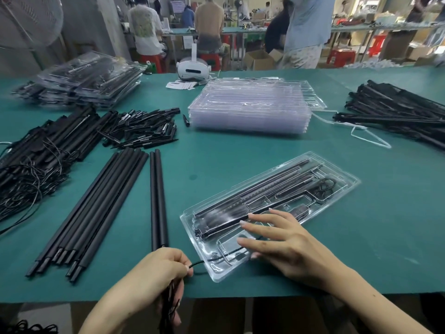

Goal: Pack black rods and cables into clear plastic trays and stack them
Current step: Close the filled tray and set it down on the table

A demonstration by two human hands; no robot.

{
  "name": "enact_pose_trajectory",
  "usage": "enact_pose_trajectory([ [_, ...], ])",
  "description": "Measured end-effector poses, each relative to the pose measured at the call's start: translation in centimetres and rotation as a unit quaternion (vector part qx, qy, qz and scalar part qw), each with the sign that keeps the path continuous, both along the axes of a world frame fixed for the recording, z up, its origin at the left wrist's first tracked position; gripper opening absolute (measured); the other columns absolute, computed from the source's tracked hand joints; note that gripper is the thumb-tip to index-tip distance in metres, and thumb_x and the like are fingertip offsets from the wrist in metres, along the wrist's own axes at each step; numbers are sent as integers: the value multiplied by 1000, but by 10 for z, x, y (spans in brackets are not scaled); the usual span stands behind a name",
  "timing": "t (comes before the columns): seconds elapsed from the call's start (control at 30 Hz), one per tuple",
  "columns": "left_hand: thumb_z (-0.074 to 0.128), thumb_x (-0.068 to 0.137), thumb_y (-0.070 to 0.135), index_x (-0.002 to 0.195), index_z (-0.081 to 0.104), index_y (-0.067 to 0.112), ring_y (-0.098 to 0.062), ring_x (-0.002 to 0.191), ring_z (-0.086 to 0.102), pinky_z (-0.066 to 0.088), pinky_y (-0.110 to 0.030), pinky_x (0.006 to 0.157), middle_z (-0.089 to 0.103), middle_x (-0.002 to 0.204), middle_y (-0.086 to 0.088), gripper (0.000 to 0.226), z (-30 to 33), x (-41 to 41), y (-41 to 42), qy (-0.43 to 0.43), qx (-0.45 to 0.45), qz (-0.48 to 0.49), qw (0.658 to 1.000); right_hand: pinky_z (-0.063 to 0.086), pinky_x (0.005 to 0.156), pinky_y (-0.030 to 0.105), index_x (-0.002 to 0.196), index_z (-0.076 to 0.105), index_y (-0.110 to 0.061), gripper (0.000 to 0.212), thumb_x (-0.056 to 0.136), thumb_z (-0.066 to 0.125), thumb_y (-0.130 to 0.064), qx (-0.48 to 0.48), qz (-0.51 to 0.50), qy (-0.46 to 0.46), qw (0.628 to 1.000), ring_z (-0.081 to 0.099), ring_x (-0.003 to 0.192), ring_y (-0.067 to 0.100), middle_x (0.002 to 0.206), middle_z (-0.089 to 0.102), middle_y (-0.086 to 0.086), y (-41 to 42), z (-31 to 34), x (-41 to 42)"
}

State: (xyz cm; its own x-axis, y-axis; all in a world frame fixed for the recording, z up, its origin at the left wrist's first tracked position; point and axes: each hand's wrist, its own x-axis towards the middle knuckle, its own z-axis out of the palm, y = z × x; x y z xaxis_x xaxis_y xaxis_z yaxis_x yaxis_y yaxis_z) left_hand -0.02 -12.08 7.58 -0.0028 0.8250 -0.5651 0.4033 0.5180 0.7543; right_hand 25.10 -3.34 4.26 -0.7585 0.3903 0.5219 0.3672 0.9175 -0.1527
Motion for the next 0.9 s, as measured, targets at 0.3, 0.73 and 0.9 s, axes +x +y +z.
enact_pose_trajectory([
  [0.3,42,89,-3,88,53,0,-27,34,56,35,-18,34,56,46,-15,11,-7,-3,0,12,2,-3,1000,48,91,54,107,74,-17,28,93,51,-25,-15,-15,49,999,60,116,23,118,68,-1,-3,0,-2],
  [0.73,40,96,8,80,46,0,-34,44,62,33,-20,40,62,58,-17,19,-8,0,8,-34,82,93,992,43,97,56,110,73,-21,29,89,61,-36,-9,-12,-13,1000,57,119,23,124,64,2,-3,-6,2],
  [0.9,65,81,33,87,51,-5,-27,52,67,44,-32,56,70,70,-18,41,-5,6,19,-79,67,109,989,45,94,55,110,73,-21,34,86,61,-42,32,-32,-32,998,59,117,25,121,66,5,-7,-7,0],
])
